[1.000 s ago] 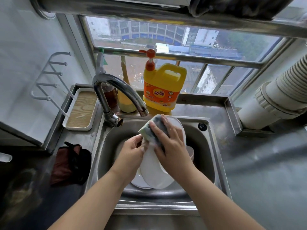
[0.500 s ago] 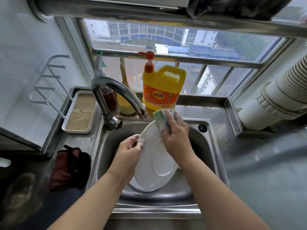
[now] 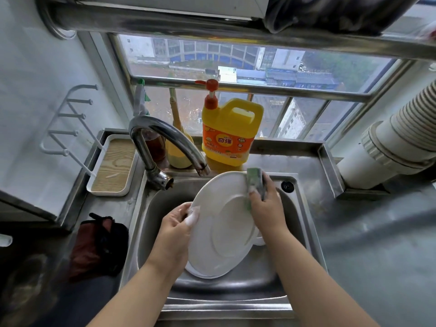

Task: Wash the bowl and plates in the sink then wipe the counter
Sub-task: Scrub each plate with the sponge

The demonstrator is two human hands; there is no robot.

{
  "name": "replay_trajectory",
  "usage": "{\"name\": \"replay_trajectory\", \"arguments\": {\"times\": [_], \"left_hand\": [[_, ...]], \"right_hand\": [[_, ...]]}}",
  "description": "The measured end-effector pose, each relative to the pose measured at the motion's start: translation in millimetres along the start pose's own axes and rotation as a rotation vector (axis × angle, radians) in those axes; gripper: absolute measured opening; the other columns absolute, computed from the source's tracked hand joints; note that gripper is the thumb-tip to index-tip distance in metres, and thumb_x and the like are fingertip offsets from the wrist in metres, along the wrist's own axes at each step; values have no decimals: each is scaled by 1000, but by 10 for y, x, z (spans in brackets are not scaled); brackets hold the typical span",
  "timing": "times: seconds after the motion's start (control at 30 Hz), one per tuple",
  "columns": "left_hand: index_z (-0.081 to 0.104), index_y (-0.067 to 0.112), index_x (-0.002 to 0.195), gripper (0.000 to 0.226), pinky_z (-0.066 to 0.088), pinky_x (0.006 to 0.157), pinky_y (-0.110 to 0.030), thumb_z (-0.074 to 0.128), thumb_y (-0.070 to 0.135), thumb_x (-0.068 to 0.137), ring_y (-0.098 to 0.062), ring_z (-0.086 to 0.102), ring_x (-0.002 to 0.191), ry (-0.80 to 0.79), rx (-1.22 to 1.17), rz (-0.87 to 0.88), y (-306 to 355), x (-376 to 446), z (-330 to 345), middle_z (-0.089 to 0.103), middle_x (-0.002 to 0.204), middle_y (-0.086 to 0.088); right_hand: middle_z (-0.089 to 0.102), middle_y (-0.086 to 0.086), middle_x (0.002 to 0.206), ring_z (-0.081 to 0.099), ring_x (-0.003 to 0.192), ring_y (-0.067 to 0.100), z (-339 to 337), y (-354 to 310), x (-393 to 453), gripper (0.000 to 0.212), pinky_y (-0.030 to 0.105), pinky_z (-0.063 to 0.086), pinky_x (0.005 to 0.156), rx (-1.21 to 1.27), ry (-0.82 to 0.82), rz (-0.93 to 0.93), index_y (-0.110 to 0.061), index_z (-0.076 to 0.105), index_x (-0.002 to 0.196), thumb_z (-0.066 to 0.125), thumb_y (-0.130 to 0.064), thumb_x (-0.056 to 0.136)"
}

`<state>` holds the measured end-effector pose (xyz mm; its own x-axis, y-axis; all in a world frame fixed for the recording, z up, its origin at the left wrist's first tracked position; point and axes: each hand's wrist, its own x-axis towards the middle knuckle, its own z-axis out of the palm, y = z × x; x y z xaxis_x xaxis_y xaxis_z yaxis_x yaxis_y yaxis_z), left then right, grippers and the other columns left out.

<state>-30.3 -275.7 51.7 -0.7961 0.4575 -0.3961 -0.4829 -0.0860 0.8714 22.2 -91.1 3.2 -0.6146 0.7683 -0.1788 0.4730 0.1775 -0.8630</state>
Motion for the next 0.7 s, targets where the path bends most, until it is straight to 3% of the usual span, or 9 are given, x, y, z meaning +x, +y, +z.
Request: {"name": "replay_trajectory", "arguments": {"times": [0.1,0.2,0.27,0.33,0.43,0.57,0.63,0.7], "left_hand": [[74,24,69,28,53,55,-24,55,19,90,-11,64,63,-35,-50,9,-43,-18,-51,69,70,0],[75,23,72,16,55,57,-24,73,40,71,-14,67,69,-94,-127,16,-51,-34,-157,71,75,-2],[75,20,79,45,56,60,-26,88,50,49,-16,69,75,-150,-146,-11,-75,-21,-254,72,83,-5],[74,17,89,58,57,65,-28,93,45,41,-20,69,83,-217,-169,-77,-79,-22,-356,71,94,-10],[68,11,111,57,57,78,-34,88,27,60,-28,66,97,-374,-68,-186,68,-28,-473,64,114,-19],[66,13,115,26,55,79,-36,61,19,90,-24,66,95,-412,233,-192,332,130,-319,69,108,-13],[69,14,111,22,52,82,-37,53,15,95,-25,66,93,-367,284,-126,350,196,-135,70,104,-13],[69,11,107,21,54,74,-33,50,11,96,-24,67,88,-277,250,-67,280,191,-6,72,99,-14]], "right_hand": [[51,0,131,52,109,22,-18,187,-101,56,49,44,98,150,-13,244,-50,28,138,50,-36,89],[54,4,126,58,100,21,-71,186,-90,53,42,50,89,425,-57,322,-40,32,140,50,-22,93],[57,6,120,61,97,23,-133,89,-59,50,38,52,80,544,-100,296,-37,35,139,49,-20,94],[56,6,118,61,98,25,-224,-38,-46,50,36,52,75,553,-149,213,-41,36,136,51,-23,92],[50,0,118,57,98,20,-400,-243,-15,47,28,50,73,441,-251,8,-52,43,119,54,-30,80],[44,2,129,53,100,17,-489,-494,-44,52,21,51,67,37,-425,-272,-58,40,120,56,-22,87],[37,-1,135,47,110,18,-423,-569,-99,62,28,52,80,-205,-388,-342,-60,31,131,58,-26,88],[24,-4,142,30,129,23,-272,-619,-247,62,40,38,104,-353,-278,-391,-56,21,140,53,-38,90]]}}
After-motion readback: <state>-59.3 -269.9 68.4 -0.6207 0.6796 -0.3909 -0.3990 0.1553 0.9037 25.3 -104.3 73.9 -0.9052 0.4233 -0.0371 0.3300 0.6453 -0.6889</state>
